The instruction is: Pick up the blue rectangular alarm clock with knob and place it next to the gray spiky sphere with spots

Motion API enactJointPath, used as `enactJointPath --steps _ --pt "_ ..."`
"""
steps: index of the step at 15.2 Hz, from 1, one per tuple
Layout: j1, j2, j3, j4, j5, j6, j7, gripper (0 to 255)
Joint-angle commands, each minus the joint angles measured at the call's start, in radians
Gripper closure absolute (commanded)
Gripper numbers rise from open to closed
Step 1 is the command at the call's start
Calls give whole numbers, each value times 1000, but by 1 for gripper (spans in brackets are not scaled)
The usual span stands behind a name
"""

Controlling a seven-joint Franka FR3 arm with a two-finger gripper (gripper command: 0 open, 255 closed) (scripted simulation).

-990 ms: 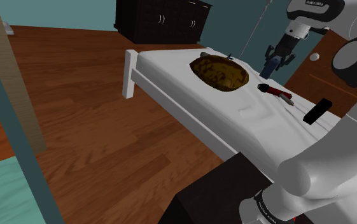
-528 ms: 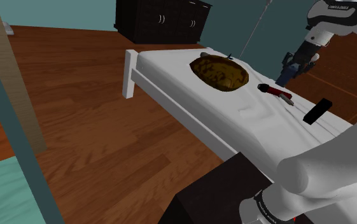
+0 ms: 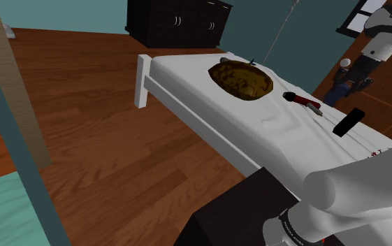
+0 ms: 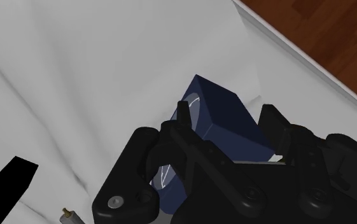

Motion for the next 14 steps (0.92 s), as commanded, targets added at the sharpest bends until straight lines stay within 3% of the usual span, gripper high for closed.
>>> enactJointPath --steps 1,14 --pt "-19 -32 -22 -34 -17 6 -39 255" --pt "-135 -107 -202 -70 -92 -3 -323 255"
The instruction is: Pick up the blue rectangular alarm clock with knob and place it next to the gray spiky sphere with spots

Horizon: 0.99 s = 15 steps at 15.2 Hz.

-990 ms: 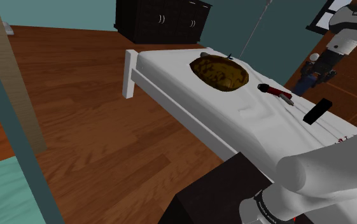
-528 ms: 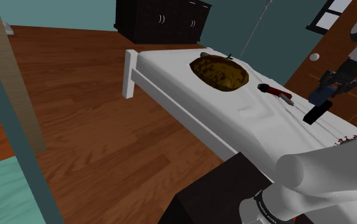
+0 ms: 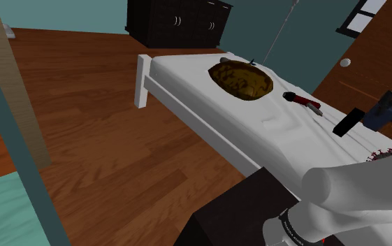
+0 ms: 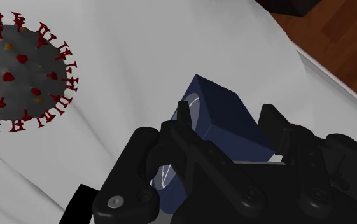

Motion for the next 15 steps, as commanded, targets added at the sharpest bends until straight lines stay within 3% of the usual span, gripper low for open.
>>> enactJointPath --steps 1,9,15 --pt "-14 13 -36 25 -2 -9 -55 255" --pt "-70 83 -197 107 14 -12 -280 255" --pt "-123 226 -348 220 109 -18 -496 255"
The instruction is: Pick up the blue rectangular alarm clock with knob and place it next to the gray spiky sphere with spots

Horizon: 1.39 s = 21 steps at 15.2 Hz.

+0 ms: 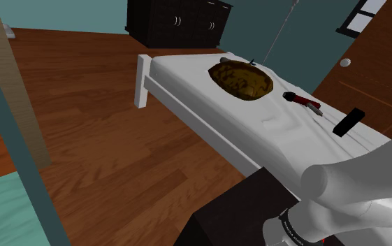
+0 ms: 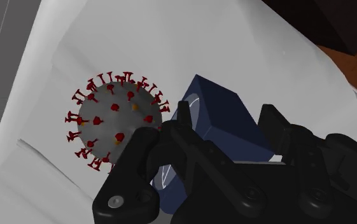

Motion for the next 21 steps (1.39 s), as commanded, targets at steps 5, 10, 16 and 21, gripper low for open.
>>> enactJointPath --steps 5,10,16,21 --pt "-136 229 -125 154 192 -31 -263 255" --pt "-321 395 -121 284 334 -72 -414 255" --pt "-279 368 -126 171 311 21 -406 255" --pt "-257 355 -127 90 302 94 -404 255"
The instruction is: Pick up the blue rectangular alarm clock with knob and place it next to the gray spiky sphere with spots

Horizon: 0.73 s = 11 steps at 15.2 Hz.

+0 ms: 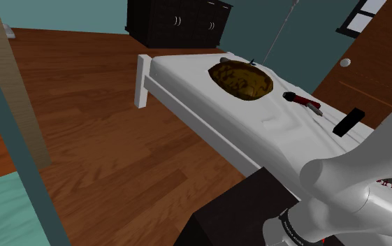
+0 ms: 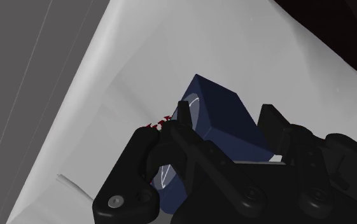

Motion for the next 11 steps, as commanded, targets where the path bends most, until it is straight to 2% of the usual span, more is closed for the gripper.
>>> enactJointPath --steps 1,11 --pt "11 -7 -1 -35 -5 31 2 255" --pt "27 -2 6 -166 5 163 -8 255"
